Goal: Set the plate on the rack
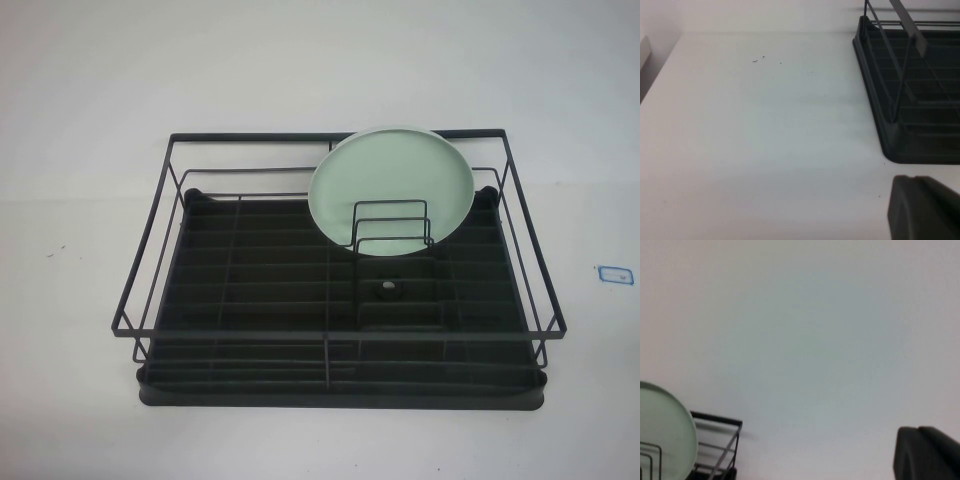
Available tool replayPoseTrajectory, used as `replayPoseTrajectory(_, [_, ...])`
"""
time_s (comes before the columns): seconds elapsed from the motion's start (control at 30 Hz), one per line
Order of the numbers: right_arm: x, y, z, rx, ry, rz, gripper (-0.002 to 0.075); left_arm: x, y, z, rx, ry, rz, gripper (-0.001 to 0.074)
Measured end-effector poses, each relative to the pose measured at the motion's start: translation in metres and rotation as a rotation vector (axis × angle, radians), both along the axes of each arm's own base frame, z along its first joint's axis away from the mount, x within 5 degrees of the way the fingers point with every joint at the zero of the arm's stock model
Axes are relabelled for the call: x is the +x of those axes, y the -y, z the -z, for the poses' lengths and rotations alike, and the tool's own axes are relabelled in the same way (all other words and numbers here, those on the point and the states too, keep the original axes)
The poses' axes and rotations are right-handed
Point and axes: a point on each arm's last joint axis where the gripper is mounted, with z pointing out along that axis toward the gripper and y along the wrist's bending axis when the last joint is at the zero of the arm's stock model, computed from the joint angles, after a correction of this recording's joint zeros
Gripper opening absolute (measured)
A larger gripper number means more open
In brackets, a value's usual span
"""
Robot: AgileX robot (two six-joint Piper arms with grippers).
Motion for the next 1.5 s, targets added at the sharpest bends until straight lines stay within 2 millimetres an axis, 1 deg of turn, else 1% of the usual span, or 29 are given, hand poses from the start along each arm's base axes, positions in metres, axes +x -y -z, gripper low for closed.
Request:
replayPoseTrajectory(0.17, [-0.025,-0.006,-0.010,-0.189,0.181,-0.052,-0.0002,0.000,0.000,0.000,0.000,0.000,0.000,0.0000])
replayPoseTrajectory(0.27, [-0.032,-0.006,-0.018,-0.236,0.233,-0.044,-0.0002,0.000,0.000,0.000,0.000,0.000,0.000,0.0000])
replayPoseTrajectory(0.4, [-0.035,-0.008,-0.025,-0.201,0.253,-0.071,-0.0002,0.000,0.000,0.000,-0.003,0.000,0.000,0.0000])
replayPoseTrajectory(0.53, [-0.035,-0.015,-0.021,-0.137,0.209,-0.176,-0.0002,0.000,0.000,0.000,-0.003,0.000,0.000,0.0000])
replayPoseTrajectory(0.6, [-0.034,-0.019,-0.013,-0.157,0.129,-0.220,-0.0002,0.000,0.000,0.000,-0.003,0.000,0.000,0.0000])
replayPoseTrajectory(0.63, [-0.033,-0.020,-0.008,-0.140,0.068,-0.234,-0.0002,0.000,0.000,0.000,-0.003,0.000,0.000,0.0000])
replayPoseTrajectory(0.7, [-0.031,-0.018,0.003,-0.054,-0.054,-0.219,-0.0002,0.000,0.000,0.000,-0.003,0.000,0.000,0.0000])
replayPoseTrajectory(0.77, [-0.027,-0.012,0.017,-0.017,-0.148,-0.153,-0.0002,0.000,0.000,0.000,-0.005,0.000,0.000,0.0000])
replayPoseTrajectory(0.87, [-0.020,-0.007,0.043,-0.040,-0.225,-0.091,-0.0002,0.000,0.000,0.000,-0.005,0.000,0.000,0.0000])
replayPoseTrajectory(1.0, [-0.013,-0.007,0.078,-0.083,-0.279,-0.078,-0.0002,0.000,0.000,0.000,-0.005,0.000,0.000,0.0000])
replayPoseTrajectory(1.03, [-0.012,-0.007,0.083,-0.084,-0.288,-0.078,-0.0002,0.000,0.000,0.000,-0.005,0.000,0.000,0.0000])
replayPoseTrajectory(1.23, [-0.013,-0.006,0.093,-0.078,-0.368,-0.075,-0.0002,0.000,0.000,0.000,-0.005,0.000,0.000,0.0000])
replayPoseTrajectory(1.37, [-0.016,-0.005,0.101,-0.070,-0.457,-0.067,-0.0002,0.000,0.000,0.000,-0.005,0.000,0.000,0.0000])
replayPoseTrajectory(1.5, [-0.016,-0.003,0.102,-0.087,-0.468,-0.035,-0.0002,0.000,0.000,0.000,-0.005,0.000,0.000,0.0000])
